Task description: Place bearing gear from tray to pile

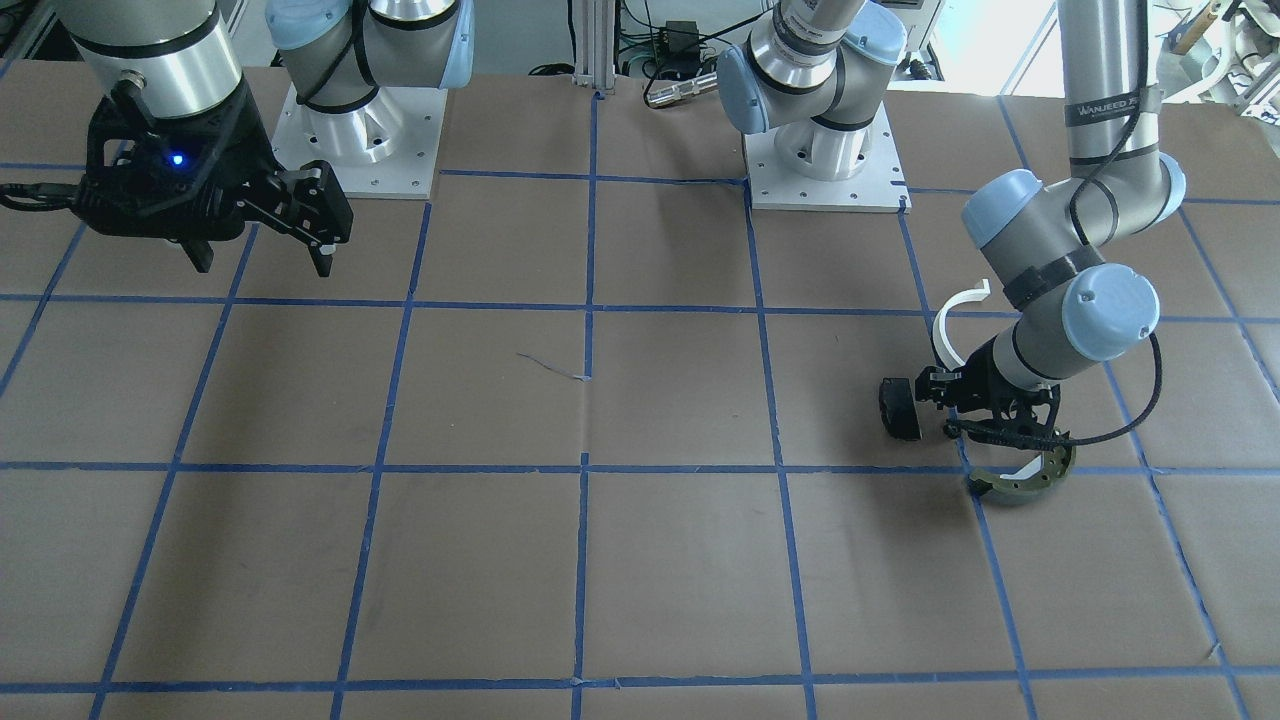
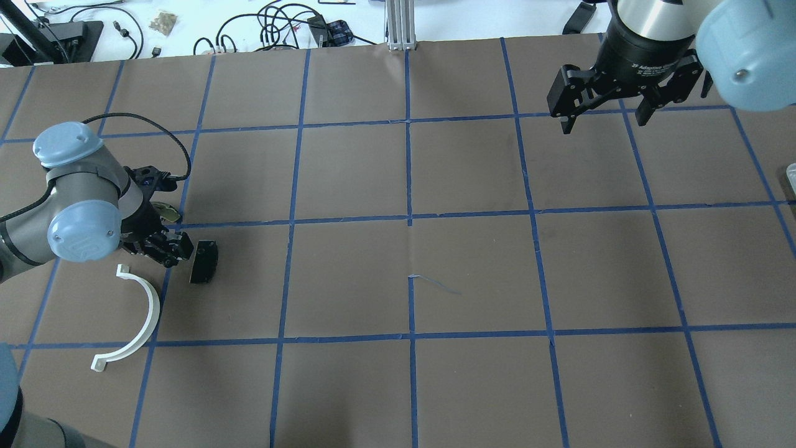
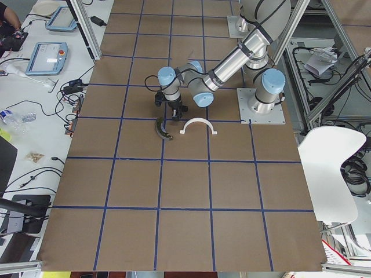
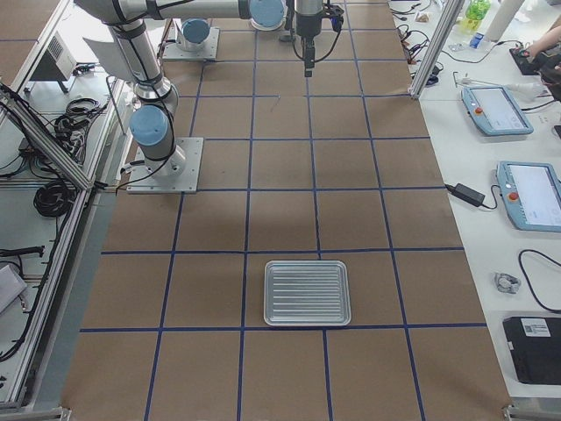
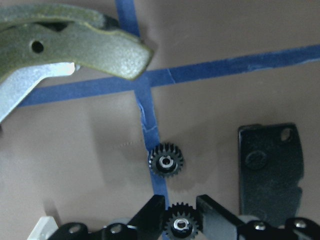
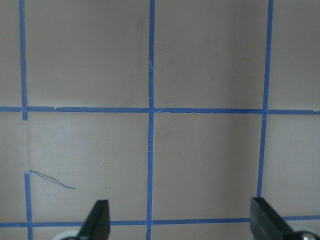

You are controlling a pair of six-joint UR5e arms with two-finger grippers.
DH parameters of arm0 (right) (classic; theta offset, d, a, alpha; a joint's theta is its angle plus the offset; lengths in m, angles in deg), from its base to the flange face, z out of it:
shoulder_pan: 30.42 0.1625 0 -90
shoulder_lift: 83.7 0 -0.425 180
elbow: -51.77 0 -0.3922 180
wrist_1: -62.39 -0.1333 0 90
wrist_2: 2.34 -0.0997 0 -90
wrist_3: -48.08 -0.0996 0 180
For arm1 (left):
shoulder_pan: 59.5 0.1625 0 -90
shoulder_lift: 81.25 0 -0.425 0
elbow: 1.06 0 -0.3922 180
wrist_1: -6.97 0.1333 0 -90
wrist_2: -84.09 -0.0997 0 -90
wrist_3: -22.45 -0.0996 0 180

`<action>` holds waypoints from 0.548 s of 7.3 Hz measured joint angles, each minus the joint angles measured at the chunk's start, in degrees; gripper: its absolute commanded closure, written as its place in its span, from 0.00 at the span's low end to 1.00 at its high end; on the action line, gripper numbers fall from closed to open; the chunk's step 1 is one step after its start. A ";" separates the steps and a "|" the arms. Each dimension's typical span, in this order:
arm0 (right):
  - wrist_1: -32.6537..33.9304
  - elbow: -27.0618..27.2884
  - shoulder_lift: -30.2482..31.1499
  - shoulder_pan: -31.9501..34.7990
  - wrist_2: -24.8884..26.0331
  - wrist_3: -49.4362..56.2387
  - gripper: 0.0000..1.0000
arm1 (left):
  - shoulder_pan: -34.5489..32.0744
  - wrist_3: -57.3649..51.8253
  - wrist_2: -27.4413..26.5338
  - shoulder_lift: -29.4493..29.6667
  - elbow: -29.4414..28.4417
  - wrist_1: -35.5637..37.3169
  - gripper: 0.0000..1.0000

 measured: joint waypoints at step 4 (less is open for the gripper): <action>0.00 0.00 0.09 0.09 0.12 0.03 0.00 | -1.48 2.06 -0.05 -1.95 -0.91 -0.84 0.00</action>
